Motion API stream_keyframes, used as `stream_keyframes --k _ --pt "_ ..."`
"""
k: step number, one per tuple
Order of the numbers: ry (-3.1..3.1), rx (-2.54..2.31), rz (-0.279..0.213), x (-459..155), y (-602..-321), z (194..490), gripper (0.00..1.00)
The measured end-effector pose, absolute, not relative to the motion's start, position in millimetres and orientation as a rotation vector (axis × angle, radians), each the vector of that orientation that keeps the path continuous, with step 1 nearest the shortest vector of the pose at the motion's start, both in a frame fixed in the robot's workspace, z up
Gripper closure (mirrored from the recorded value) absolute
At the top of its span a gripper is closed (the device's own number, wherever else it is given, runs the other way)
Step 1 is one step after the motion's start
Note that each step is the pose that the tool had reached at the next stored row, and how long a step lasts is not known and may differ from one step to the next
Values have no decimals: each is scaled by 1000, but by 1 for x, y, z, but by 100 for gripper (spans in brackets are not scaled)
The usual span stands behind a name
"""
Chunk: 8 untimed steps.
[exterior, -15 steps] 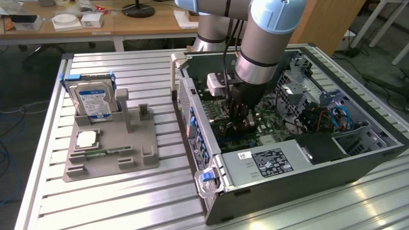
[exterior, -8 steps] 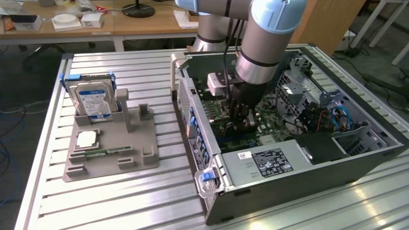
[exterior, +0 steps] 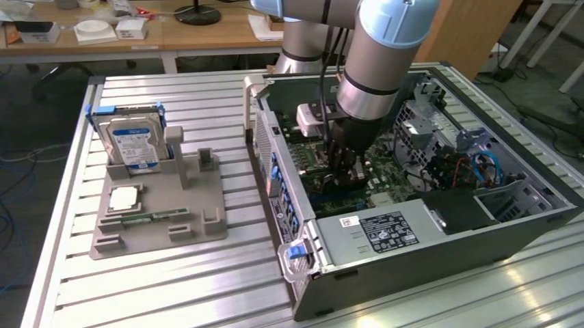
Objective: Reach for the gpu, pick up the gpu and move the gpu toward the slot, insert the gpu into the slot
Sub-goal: 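Insert the gpu into the slot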
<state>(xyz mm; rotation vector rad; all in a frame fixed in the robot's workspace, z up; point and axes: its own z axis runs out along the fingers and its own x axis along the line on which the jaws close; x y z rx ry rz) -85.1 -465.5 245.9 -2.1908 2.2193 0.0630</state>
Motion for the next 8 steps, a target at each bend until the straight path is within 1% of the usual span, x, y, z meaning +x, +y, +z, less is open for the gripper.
stream_keyframes --k 8 --pt "2219 -2191 63 -86 -466 246 73"
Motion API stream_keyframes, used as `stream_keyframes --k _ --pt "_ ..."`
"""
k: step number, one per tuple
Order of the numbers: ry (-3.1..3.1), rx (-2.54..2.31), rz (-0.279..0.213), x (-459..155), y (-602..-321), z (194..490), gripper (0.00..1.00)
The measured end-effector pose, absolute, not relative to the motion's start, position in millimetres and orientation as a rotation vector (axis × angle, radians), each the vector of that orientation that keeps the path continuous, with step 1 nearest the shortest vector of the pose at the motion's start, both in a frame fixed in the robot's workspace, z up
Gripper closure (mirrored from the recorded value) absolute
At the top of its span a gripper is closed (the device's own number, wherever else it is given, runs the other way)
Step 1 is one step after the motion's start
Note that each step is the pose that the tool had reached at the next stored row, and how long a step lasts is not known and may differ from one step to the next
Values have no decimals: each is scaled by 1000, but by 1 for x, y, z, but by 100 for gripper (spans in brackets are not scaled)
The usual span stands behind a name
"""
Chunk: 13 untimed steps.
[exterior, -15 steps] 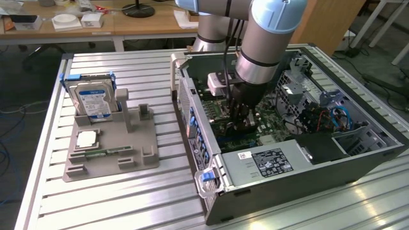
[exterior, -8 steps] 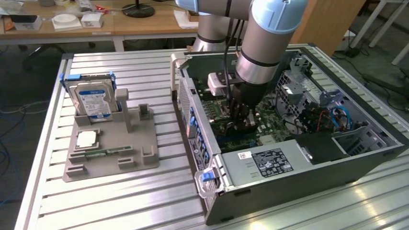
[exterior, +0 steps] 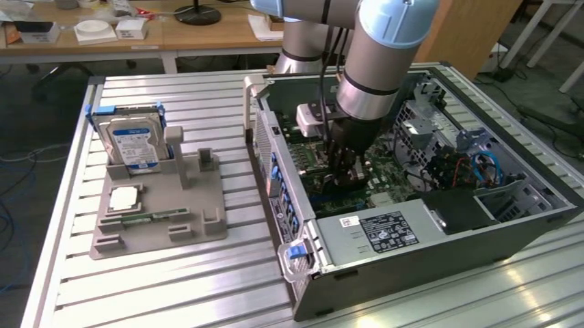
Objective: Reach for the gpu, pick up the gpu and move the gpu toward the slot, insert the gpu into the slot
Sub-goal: 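Insert the gpu into the slot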
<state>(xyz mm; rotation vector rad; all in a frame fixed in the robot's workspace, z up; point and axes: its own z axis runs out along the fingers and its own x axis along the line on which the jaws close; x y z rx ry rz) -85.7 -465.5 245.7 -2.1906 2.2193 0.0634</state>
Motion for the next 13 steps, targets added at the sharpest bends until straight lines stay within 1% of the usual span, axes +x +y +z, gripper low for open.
stream_keyframes --k 13 --pt "2219 -2191 64 -86 -466 243 73"
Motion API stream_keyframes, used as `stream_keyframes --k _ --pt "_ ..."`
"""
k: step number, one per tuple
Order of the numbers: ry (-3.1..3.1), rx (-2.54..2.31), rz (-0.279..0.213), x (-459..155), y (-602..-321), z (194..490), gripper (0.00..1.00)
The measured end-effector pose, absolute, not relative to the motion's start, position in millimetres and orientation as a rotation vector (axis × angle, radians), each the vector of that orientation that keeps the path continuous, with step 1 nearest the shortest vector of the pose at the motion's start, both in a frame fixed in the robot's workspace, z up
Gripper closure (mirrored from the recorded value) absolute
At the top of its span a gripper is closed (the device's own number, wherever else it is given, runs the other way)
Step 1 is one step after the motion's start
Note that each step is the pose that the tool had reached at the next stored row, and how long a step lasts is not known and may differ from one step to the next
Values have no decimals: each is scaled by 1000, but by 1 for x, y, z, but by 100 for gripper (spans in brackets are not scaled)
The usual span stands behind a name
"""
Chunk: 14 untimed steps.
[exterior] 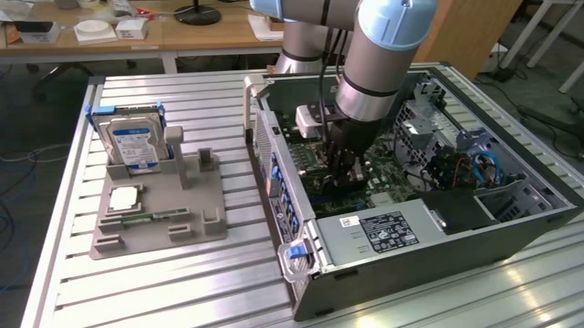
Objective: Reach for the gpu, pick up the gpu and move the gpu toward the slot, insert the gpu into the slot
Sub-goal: 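Insert the gpu into the slot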
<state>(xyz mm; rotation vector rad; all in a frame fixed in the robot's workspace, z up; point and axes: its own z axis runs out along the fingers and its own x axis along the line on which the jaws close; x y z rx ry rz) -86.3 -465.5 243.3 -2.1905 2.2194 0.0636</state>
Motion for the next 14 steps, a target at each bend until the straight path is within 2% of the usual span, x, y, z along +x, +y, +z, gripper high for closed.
stream_keyframes --k 14 --pt "2219 -2190 65 -88 -465 237 73"
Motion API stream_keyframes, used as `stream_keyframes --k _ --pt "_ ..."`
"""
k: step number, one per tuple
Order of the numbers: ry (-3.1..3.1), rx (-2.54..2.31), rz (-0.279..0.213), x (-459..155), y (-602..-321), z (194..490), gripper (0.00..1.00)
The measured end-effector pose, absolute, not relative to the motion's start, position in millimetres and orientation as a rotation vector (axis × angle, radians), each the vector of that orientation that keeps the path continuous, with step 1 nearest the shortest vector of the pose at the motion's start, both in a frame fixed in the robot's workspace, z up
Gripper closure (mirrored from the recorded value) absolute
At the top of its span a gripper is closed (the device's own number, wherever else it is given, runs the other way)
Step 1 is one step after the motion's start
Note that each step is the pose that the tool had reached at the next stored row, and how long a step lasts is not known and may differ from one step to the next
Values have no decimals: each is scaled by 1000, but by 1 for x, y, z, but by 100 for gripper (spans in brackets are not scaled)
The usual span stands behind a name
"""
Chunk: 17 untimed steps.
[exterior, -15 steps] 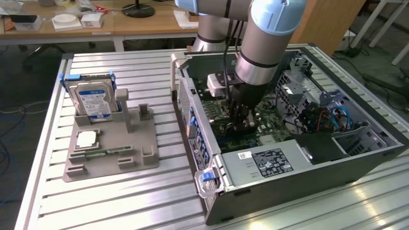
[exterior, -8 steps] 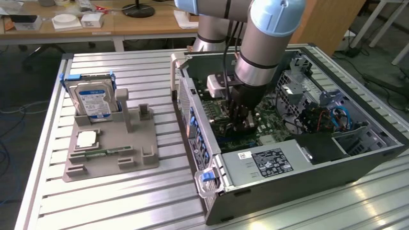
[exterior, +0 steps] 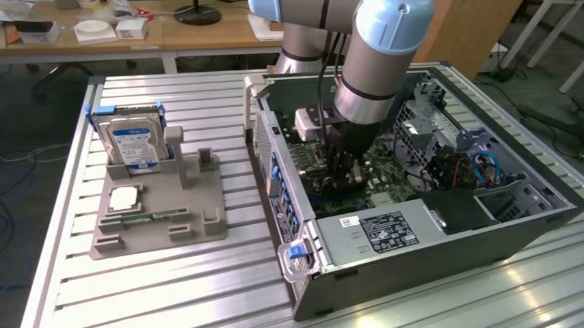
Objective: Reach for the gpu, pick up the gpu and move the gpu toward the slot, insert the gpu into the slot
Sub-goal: 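Insert the gpu into the slot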
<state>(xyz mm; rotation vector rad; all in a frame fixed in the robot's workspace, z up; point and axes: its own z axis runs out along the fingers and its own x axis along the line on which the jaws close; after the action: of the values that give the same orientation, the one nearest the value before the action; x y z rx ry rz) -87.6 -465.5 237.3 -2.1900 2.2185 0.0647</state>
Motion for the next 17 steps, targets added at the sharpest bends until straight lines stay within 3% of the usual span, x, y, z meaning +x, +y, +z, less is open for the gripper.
stream_keyframes --k 17 --pt "2218 -2189 65 -88 -465 237 73"
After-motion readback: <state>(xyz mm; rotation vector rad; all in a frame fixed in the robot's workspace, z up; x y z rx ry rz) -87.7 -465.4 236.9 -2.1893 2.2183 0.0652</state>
